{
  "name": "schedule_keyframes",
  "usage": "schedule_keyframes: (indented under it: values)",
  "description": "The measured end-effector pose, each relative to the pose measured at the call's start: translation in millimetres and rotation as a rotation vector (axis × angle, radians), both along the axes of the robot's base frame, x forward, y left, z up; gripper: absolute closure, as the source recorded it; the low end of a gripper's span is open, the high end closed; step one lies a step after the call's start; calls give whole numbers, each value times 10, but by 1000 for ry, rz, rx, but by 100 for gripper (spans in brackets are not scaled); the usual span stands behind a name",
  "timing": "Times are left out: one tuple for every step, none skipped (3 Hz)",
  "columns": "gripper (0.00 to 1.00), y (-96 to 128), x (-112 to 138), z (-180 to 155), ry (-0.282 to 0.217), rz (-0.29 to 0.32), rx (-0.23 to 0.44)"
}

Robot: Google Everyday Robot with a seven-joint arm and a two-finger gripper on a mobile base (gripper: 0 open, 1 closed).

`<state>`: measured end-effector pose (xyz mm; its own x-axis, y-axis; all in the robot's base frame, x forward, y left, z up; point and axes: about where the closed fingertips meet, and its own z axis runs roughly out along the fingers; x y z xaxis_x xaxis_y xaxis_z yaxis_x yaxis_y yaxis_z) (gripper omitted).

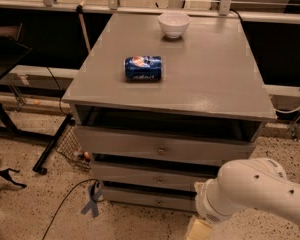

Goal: Open middle drawer

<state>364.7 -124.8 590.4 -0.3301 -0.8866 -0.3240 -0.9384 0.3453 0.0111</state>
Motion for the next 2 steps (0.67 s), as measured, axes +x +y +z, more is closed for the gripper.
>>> schedule_keyframes:
  values:
    - [0, 79, 427, -640, -88, -39, 44]
    - [0, 76, 415, -637, -84, -38, 43]
